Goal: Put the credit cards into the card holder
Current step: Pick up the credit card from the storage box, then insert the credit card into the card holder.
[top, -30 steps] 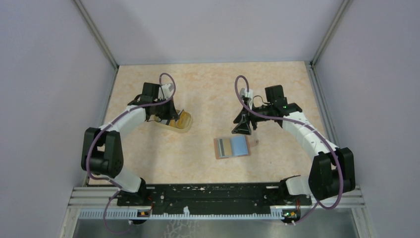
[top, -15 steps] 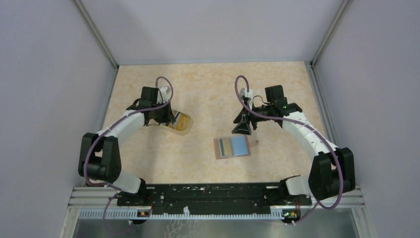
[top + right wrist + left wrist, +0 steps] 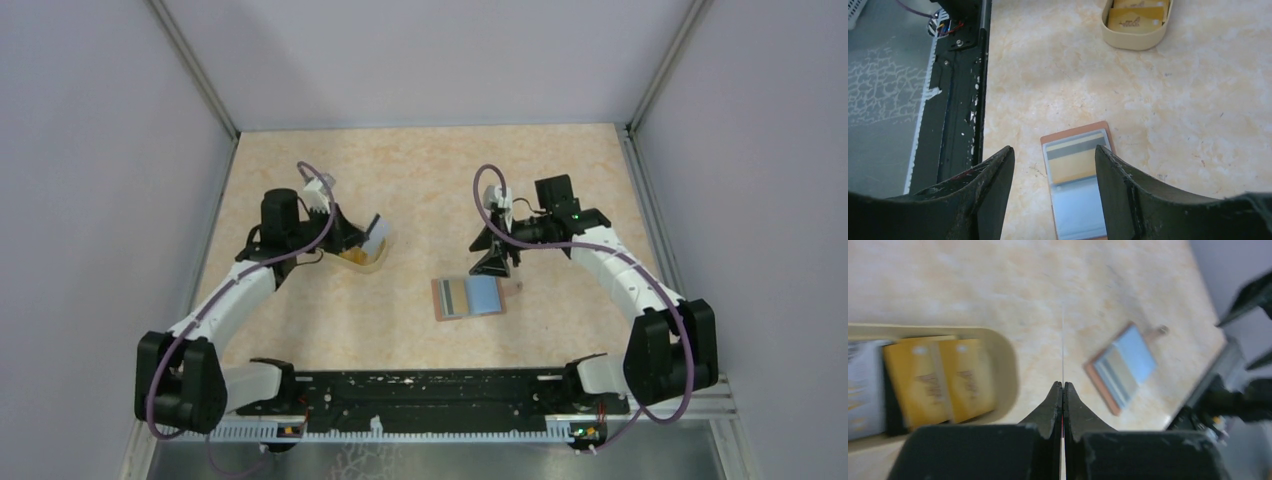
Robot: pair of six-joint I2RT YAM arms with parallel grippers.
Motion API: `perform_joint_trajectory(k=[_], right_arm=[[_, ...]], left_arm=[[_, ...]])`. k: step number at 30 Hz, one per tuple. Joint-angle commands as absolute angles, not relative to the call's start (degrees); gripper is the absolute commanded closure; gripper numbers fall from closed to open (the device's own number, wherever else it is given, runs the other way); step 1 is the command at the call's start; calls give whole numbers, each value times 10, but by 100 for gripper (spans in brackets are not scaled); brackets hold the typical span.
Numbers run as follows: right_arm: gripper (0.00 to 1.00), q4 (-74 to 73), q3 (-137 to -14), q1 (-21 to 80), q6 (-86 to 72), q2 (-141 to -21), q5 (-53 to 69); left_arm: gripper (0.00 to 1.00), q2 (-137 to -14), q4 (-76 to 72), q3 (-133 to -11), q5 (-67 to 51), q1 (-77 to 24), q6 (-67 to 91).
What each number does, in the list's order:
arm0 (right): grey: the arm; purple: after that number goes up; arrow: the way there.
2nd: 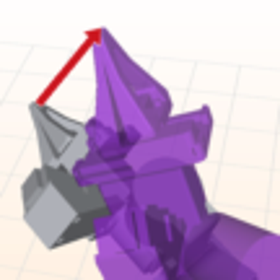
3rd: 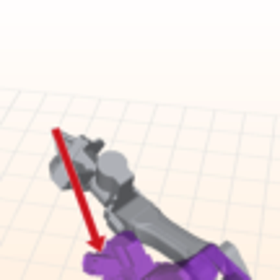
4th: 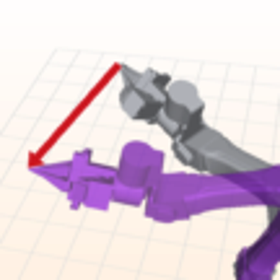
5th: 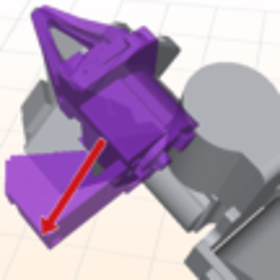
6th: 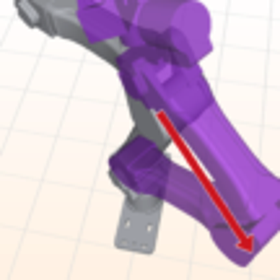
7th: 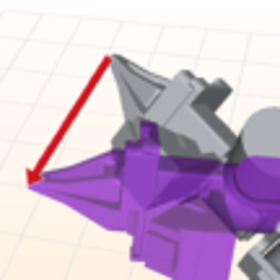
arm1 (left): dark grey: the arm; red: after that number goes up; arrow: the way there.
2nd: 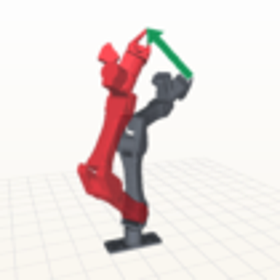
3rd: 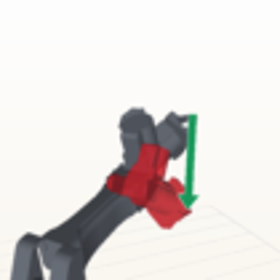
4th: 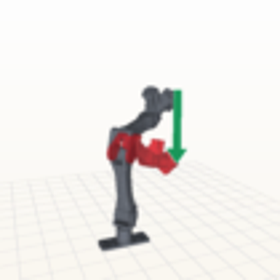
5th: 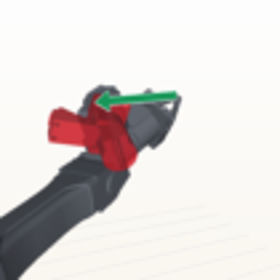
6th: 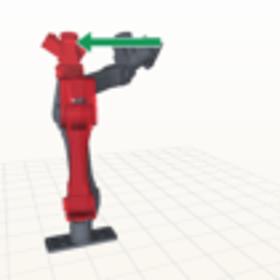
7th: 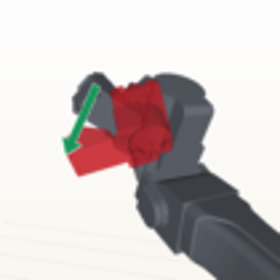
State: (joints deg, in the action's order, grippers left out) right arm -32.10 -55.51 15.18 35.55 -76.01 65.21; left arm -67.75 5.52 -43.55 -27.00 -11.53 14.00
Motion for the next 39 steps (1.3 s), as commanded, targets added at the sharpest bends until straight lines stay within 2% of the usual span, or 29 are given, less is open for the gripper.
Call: perform_joint_trajectory(k=[1, 3, 6, 15, 28, 39], right_arm=[[39, -401, -541, 151, 570, -721, 730], [38, -439, -535, 155, 647, -712, 736], [37, -448, -535, 157, 658, -706, 730], [37, -448, -530, 165, 663, -722, 710], [42, -419, -529, 203, 611, -785, 661], [53, -395, -530, 222, 571, -807, 633]], left_arm=[[100, -717, -149, -380, -567, -143, 212], [100, -738, -116, -391, -541, -199, 168], [100, -780, -51, -430, -471, -292, 101], [100, -883, -37, -491, -461, -399, 24], [100, -902, -20, -528, -441, -435, -12], [100, -873, -39, -522, -451, -437, -18]])
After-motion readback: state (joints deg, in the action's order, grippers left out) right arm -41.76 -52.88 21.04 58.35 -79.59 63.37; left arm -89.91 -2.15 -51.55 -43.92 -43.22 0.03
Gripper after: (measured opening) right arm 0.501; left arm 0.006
